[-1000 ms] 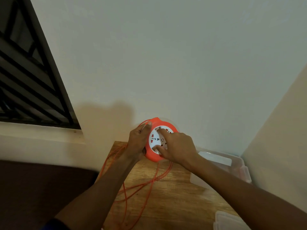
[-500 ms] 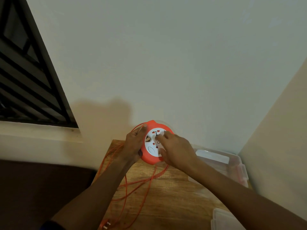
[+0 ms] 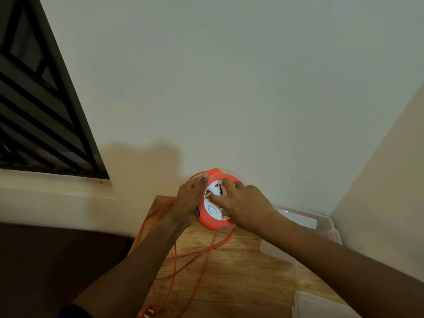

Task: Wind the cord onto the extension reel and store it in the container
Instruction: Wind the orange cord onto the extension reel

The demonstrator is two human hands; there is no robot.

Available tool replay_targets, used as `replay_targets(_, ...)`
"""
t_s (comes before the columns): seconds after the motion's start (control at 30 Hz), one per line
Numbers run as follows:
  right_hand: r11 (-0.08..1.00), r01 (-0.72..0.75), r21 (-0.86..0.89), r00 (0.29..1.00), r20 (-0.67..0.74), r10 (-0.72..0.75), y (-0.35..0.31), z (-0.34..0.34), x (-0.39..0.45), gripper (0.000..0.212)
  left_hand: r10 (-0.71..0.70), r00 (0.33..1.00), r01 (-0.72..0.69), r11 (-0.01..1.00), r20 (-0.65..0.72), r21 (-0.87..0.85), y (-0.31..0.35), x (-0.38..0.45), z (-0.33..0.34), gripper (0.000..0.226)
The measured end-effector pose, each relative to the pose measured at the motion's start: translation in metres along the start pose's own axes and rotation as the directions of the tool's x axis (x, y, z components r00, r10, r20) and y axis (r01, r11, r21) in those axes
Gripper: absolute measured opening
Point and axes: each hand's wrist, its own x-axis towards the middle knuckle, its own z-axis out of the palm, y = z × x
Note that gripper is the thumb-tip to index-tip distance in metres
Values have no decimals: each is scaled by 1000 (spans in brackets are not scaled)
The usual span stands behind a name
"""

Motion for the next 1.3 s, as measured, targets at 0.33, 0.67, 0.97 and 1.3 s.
replay_targets(0.33, 995, -85, -59, 995, 50, 88, -16, -8, 9, 67, 14, 1000, -15, 1000, -27, -11, 4, 0, 1, 37)
replay_targets(0.67, 931, -282, 232, 948, -84, 308, -4, 8, 14, 71, 105, 991, -102, 994, -86, 31, 3, 4, 6, 25)
replay_targets(0.97, -587, -290, 756, 635, 611, 473, -26, 9, 17, 62, 120, 967, -134, 990, -226, -48, -5, 5, 1, 18)
replay_targets(1.3, 861, -284, 421, 933, -88, 350, -16, 13, -3, 56, 25, 989, -37, 996, -144, -86, -6, 7, -3, 21)
